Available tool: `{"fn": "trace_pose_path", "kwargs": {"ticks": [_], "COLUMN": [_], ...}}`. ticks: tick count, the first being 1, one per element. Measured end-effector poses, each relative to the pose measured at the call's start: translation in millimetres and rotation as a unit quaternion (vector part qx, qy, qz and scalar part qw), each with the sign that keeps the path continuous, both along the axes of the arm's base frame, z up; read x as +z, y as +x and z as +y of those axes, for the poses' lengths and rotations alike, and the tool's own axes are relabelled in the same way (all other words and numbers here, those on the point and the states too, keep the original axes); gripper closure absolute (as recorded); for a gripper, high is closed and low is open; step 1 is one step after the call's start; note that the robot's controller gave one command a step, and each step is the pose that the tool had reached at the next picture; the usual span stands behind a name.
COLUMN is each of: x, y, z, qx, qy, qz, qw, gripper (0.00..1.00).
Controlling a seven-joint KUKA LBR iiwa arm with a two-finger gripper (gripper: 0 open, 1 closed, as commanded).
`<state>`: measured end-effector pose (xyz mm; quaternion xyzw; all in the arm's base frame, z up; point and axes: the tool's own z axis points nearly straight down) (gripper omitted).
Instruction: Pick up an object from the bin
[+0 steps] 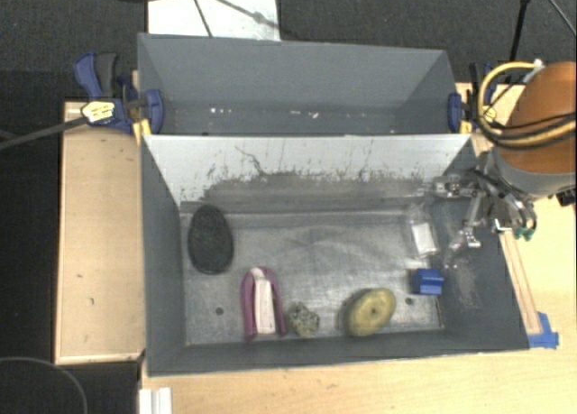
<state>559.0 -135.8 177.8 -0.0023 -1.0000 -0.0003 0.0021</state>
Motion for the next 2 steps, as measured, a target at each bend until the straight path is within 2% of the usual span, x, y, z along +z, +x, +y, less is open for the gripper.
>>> {"fn": "trace_pose_path", "kwargs": {"ticks": [1, 2], "x": [-88, -76], "y": [-10.0, 25.8], "z": [-14, -11], "qx": [-0.015, 0.06], "qy": [0.0, 0.0], "qz": [-0.0071, -0.004], "qw": [0.9999, 0.9982], "gripper": [0.0, 0.0]}}
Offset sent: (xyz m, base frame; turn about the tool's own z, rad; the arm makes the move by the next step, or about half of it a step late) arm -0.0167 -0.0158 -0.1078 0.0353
